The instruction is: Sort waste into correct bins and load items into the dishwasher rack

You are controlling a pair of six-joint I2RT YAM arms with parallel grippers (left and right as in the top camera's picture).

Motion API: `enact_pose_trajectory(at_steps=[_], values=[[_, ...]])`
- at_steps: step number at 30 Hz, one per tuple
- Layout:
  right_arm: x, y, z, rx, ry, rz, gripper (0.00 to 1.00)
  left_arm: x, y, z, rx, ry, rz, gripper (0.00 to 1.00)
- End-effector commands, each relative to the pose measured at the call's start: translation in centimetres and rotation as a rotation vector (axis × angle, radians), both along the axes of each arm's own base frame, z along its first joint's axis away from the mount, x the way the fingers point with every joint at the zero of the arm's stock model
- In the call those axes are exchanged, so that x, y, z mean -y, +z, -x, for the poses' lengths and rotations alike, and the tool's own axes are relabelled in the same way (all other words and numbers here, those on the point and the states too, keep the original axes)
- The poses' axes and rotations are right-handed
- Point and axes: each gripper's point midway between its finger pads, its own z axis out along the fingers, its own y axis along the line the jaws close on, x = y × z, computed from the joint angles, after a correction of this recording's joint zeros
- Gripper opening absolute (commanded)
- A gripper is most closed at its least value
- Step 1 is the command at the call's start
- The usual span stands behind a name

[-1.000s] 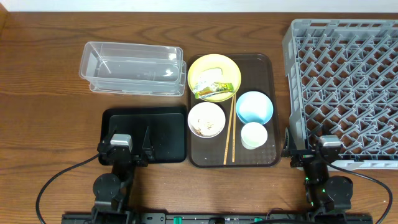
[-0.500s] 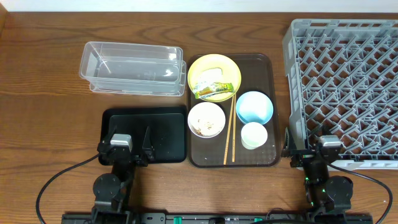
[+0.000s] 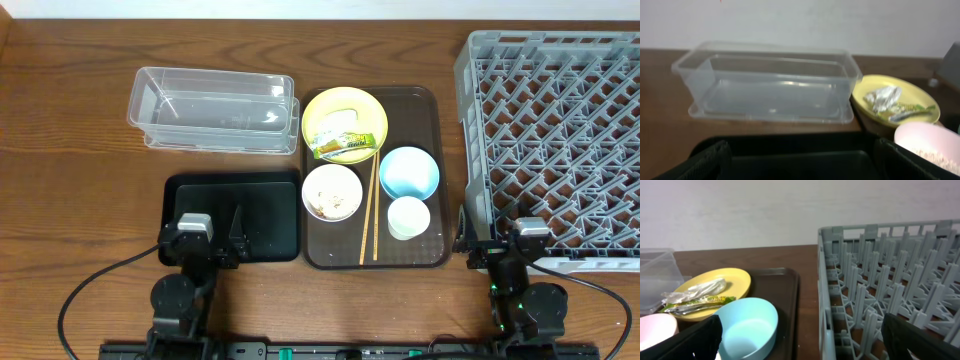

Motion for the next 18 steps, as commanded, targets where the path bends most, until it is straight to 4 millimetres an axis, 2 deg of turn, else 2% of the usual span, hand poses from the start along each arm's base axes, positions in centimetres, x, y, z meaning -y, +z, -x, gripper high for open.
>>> enact_pose_trajectory(at_steps=[1,5,12,16,18], values=[[0.3,1.7,0.3,0.018,-0.018,-0.014,0.99,-0.4,1.0,-0.1,-0.015,0.028,0.024,0.93],[0.5,2.8,0.6,-0.026,-0.031,-0.018,0.99,-0.4,2.3,-0.4,-0.073,0.035,0.046,0.93],[0.5,4.6,0.1,-0.18,-0.035,-0.005,0.99,0.3,3.8,-1.5,-0.323,0.011,0.028,0.93],[0.5,4.4,-0.9,-0.339,-0.037,0.01,0.99,1.6,4.0,-2.1,-0.5,-0.051,0.04,0.93],[0.6,3.8,-1.3,-0.458,-0.044,0.027,0.99,2.2,3.4,-1.6,-0.637,-0.078,0.048,0.93]])
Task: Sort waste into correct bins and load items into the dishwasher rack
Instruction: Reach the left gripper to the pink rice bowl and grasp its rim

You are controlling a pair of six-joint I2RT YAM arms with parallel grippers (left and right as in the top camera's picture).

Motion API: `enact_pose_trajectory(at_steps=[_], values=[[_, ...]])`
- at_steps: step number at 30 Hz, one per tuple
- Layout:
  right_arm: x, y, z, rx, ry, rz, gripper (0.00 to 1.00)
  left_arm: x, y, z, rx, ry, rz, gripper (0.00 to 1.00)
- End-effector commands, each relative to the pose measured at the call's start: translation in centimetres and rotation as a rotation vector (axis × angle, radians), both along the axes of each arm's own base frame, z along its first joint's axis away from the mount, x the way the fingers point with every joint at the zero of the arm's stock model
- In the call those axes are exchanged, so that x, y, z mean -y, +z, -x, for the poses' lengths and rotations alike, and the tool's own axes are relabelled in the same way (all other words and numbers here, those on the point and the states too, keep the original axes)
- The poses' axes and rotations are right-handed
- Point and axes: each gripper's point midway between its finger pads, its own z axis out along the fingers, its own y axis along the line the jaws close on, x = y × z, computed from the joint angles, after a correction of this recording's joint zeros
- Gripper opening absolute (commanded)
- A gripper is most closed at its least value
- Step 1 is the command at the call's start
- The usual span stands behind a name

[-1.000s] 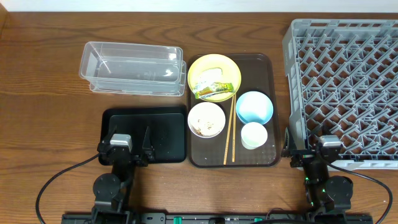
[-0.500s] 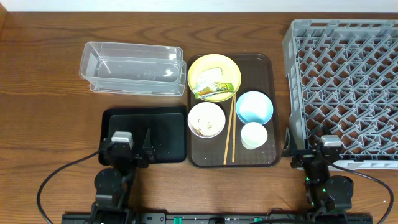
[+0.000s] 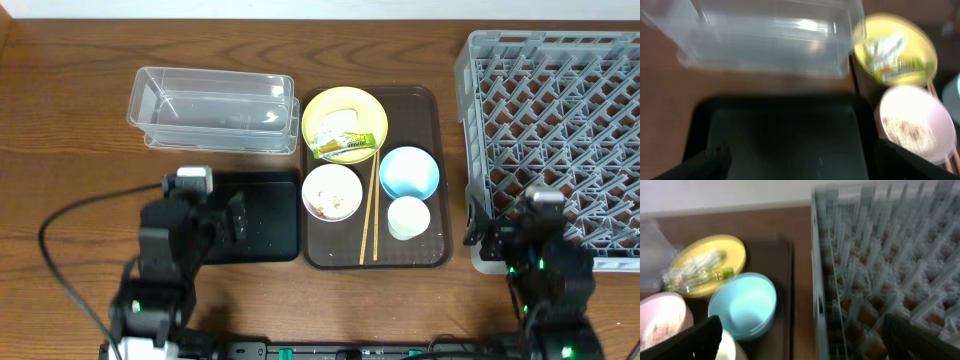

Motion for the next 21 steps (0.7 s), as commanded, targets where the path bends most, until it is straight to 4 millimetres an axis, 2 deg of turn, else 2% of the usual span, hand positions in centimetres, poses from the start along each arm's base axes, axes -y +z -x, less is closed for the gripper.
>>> enact_pose_trajectory(at_steps=[1,5,8,14,17,21], values=[[0.2,0.2,-0.8,-0.118,-0.017,0.012,0.99,1.3,0.3,0.1,-0.146,-0.05,0.05,0.93],[0.2,-0.6,-1.5,-0.274,-0.021,0.028,0.99,2.3,-0.4,1.2,-0.342,-0.087,0.087,0.93],[0.1,-0.8,-2.1,-0.334,-0.016,0.029,0.99,2.5,-0.8,1.1,-0.388,-0.089,0.09,0.93],[-0.4,-0.3,-2.5,-0.339,0.005,0.014,0.99,3.1,-0.8,0.6,-0.385,-0.11,0.115,0.93],[-0.4,-0.3,-2.5,-0.339,0.005,0.014,0.99,4.4,0.3,-0.4,-0.328,-0.162,0.172,0.92],[-0.4,-0.4,-2.4,-0.342,0.005,0.014,0.99,4.5,1.1,-2.1,-0.286,-0.126,0.194,0.91]])
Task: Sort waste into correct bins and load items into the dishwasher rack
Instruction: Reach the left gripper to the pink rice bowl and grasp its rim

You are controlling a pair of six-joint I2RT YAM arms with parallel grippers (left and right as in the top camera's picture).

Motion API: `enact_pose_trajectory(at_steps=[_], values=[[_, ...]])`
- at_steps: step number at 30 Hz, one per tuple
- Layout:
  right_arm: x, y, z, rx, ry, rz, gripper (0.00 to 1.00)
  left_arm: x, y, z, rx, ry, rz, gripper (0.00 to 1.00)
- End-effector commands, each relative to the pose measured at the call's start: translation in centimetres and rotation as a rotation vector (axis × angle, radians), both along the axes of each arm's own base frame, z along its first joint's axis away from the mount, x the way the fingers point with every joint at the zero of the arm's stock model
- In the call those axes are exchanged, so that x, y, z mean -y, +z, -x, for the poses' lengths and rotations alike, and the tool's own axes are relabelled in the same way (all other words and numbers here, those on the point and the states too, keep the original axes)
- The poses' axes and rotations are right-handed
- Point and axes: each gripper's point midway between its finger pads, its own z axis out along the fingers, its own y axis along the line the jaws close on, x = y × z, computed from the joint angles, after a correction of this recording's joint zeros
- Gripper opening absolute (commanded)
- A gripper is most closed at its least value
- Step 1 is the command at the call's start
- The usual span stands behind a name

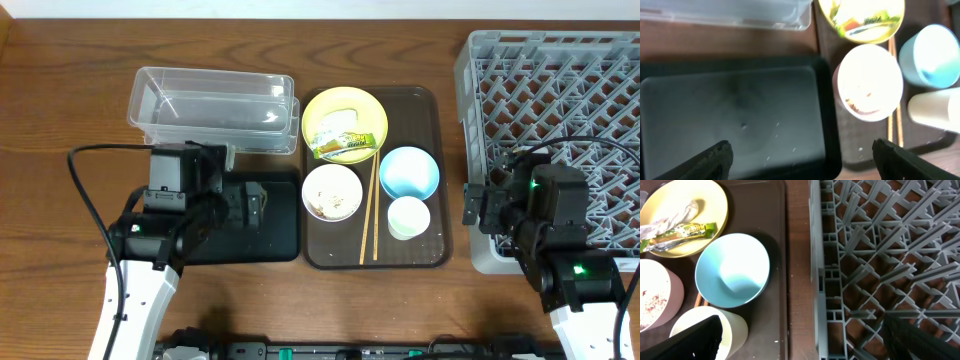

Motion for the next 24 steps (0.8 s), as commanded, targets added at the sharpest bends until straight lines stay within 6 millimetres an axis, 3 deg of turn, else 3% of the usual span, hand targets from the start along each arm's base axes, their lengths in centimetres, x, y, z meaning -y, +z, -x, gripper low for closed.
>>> enact_pose_trajectory(at_steps=[1,8,16,20,24], values=[[-0.2,1.1,-0.3,0.027,0.002,-0.011,0.99,0.7,1.6,-1.7,0.032,0.022,0.04,0.9],[-0.2,1.1,-0.3,0.028,0.002,-0.011,0.99,3.3,2.3,-5.0,0.069,-0.034,-0.05,0.87],[-0.2,1.1,-0.3,0.027,0.002,-0.011,0.99,11.9,-0.6,-6.6,0.063,-0.203,-0.029,0.86],[-0.2,1.1,-0.3,0.027,0.002,-0.011,0.99,16.5,-2.8,-6.3,0.056,-0.291,-0.015,0.87],[-0.2,1.1,-0.3,0.027,0.002,-0.011,0.99,19.8,-5.1,-5.4,0.036,-0.369,-0.021,0.83]])
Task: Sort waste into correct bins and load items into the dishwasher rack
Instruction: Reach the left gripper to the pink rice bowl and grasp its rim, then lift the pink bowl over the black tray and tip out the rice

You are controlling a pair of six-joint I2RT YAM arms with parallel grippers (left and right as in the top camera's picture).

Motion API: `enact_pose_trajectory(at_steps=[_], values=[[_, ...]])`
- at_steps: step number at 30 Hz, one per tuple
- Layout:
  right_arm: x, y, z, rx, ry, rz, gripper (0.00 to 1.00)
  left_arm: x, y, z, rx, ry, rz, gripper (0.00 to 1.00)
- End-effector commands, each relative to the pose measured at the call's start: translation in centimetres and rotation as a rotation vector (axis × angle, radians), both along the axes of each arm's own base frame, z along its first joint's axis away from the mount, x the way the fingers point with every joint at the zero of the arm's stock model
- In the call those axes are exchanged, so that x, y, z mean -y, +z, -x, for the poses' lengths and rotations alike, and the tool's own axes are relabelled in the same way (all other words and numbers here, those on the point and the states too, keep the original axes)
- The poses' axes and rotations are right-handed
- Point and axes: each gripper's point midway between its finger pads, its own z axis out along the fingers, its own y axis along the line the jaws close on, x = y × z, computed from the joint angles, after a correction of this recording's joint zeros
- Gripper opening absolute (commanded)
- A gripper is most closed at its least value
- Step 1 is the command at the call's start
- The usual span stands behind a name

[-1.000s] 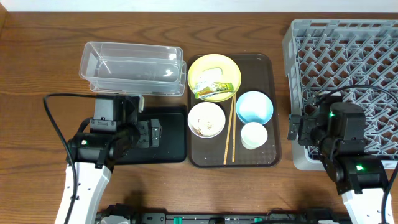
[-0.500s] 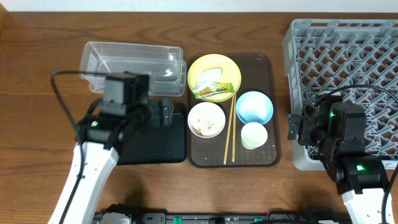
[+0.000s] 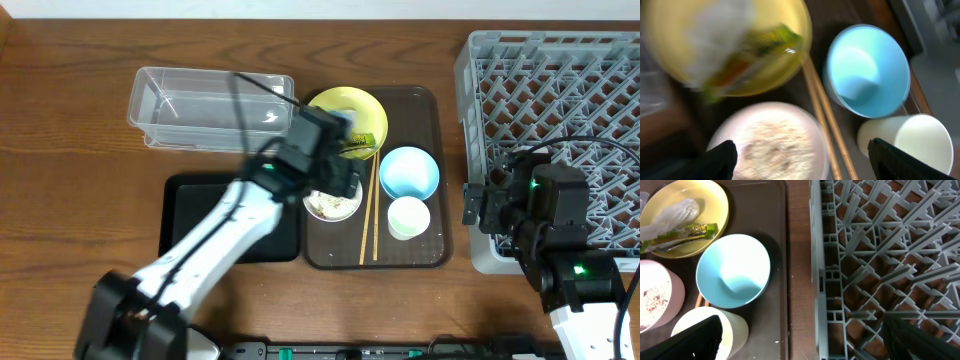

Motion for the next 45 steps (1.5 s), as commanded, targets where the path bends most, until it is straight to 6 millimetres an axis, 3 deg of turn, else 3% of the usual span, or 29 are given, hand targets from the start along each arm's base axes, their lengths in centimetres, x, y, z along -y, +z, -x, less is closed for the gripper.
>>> enact_pose_trajectory(at_steps=[1,10,17,20,26,36,37,41,45], values=[[-0.2,1.0,-0.3,0.024,0.002,-0.01,0.99,2.2,-1.4,0.5,-0.014,-0.034,-0.012,0.82],[-0.2,1.0,-0.2,0.021,0.002,-0.01,0.99,3.8,-7.0,2.6,-0.107,-0.063,-0.125,0.56],[-0.2,0.9,-0.2,0.02,0.002,-0.01,0.99,3.8,-9.5,3.5,-0.128,-0.076,-0.198,0.5],[-0.2,0.9,-0.2,0.02,0.002,-0.01,0.99,3.8,-9.6,3.6,-0.129,-0.078,-0.201,0.41],[-0.2,0.9,-0.1,0.015,0.002,-0.009,0.99,3.4,-9.8,4.0,-0.148,-0.078,-0.219,0.38],[-0.2,0.8,-0.1,0.013,0.002,-0.009,0.99,3.1,-9.9,4.3,-0.162,-0.079,-0.231,0.19],[-0.2,0.8,-0.1,0.013,0.002,-0.009,0.99,3.1,-9.8,4.3,-0.16,-0.078,-0.229,0.13],[-0.2,0.8,-0.1,0.013,0.002,-0.009,0.99,3.2,-8.9,4.3,-0.15,-0.072,-0.215,0.06],[-0.2,0.8,-0.1,0.013,0.002,-0.009,0.99,2.8,-6.7,4.6,-0.139,-0.07,-0.203,0.06]])
